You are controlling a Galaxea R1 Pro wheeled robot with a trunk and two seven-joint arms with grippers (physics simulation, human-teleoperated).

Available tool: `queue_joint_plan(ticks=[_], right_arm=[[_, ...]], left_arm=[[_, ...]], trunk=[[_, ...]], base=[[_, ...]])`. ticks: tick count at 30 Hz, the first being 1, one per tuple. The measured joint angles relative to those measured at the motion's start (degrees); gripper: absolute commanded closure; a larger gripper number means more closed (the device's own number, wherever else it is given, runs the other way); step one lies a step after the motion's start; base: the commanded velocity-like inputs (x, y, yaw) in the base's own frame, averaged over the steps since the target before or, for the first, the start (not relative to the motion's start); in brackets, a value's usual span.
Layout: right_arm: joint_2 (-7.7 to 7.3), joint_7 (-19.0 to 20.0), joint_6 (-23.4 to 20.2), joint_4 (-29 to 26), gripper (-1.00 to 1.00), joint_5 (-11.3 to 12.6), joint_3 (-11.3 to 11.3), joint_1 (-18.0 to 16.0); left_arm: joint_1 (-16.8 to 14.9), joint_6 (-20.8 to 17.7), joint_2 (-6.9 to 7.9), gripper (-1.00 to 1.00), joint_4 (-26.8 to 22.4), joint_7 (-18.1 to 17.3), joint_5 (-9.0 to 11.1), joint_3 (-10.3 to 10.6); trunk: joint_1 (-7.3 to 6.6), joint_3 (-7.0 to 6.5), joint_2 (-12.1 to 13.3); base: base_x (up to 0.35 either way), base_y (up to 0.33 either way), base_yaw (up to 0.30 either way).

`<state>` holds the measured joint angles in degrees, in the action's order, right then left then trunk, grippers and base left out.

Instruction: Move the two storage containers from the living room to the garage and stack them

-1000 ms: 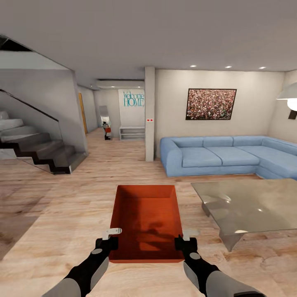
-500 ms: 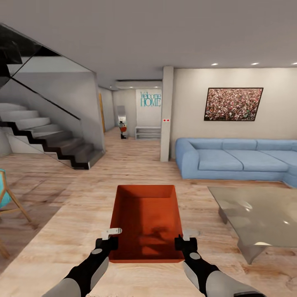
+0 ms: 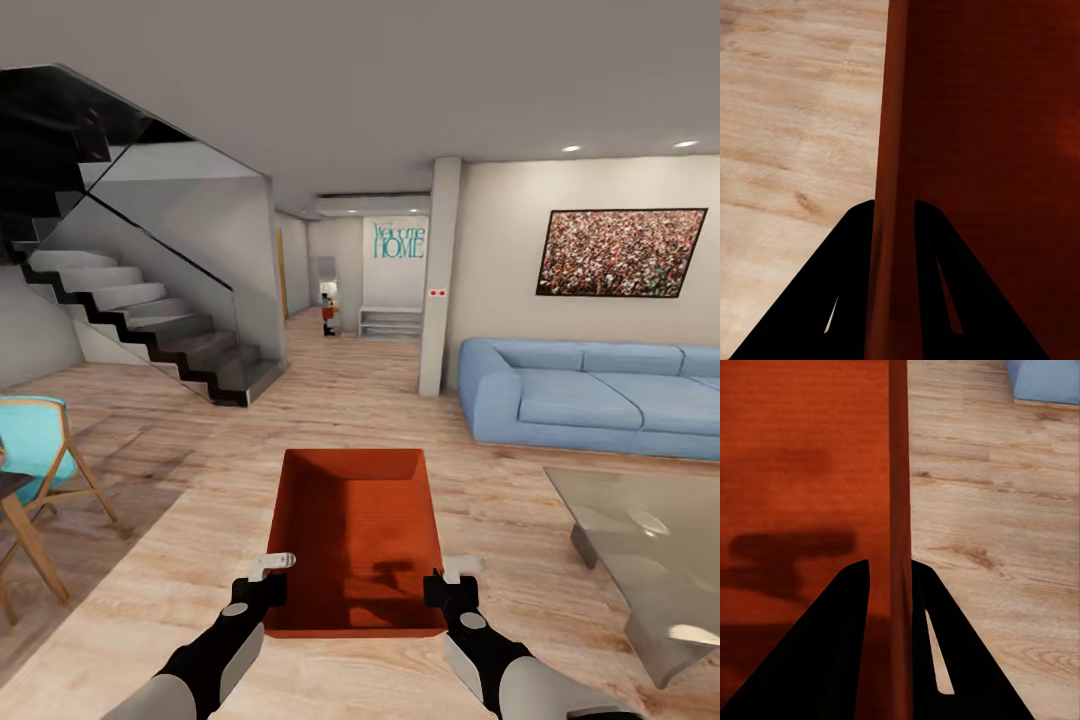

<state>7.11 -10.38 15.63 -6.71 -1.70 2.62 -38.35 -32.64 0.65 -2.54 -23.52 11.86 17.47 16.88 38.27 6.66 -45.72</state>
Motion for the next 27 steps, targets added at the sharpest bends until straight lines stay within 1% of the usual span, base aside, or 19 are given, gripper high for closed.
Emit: queue_joint_plan(ticks=[27], right_arm=[[0.07, -0.1, 0.1, 0.0, 1.00, 0.1, 0.1, 0.0]], left_arm=[[0.0, 0.0, 0.07, 1.00, 0.0, -0.1, 0.0, 0.0]], trunk=[[0.00, 0.00, 0.0]], base=[[0.321, 0.000, 0.001]])
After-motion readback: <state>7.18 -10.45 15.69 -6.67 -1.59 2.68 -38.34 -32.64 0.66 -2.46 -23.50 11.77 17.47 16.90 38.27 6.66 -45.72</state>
